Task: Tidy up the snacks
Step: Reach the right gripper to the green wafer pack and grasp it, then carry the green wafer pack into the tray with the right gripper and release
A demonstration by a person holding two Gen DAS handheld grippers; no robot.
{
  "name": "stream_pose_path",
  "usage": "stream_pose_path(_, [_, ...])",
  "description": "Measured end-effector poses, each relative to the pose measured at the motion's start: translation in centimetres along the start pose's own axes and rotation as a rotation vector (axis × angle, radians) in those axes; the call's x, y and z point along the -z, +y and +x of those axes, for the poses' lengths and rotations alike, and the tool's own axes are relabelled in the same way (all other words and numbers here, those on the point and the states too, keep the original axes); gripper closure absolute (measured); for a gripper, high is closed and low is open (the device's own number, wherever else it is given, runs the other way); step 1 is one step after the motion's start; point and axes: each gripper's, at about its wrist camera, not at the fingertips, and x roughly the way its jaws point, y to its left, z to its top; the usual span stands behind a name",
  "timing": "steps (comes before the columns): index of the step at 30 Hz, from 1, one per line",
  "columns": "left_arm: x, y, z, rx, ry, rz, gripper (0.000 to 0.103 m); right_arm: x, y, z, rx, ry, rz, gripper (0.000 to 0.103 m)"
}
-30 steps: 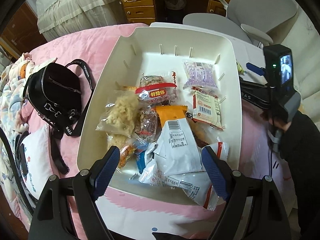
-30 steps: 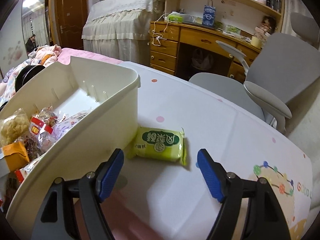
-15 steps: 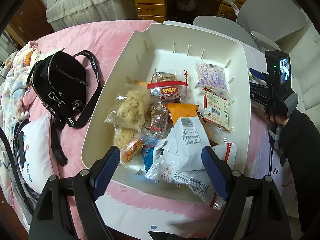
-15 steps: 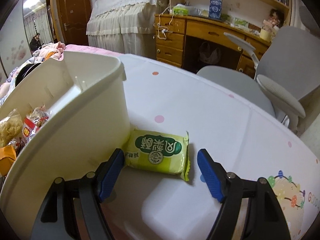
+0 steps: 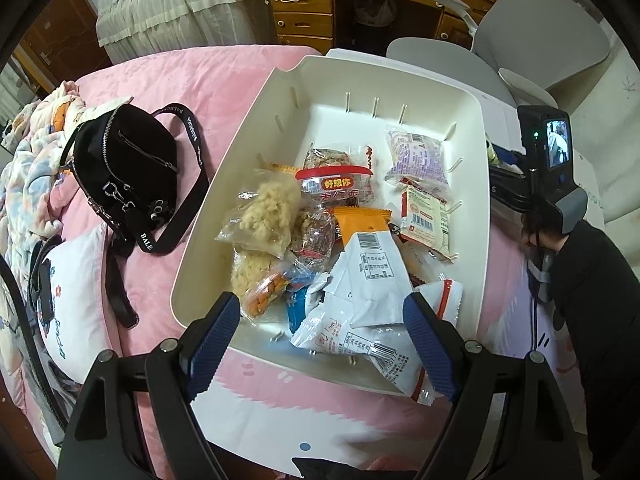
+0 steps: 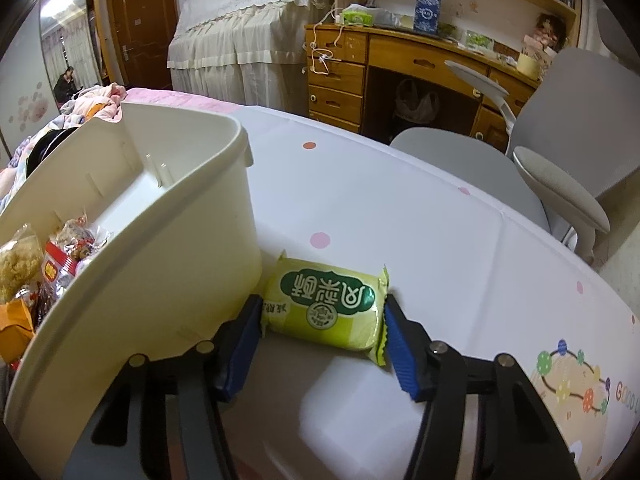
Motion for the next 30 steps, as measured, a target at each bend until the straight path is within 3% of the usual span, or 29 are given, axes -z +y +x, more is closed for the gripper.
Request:
stream_pose_path(13, [-0.2,-0.6,-3.5,0.048,-0.074,0.027,0.020,2.4,-0.1,-4.2,0.008,0.062,0.100,0.046])
stream_pose_path(30, [2.1,0.5,-8.2,0.093,-0.167,0.038,0.020,6.3,2.6,-13.9,0.019,0.036,0.259,0.046])
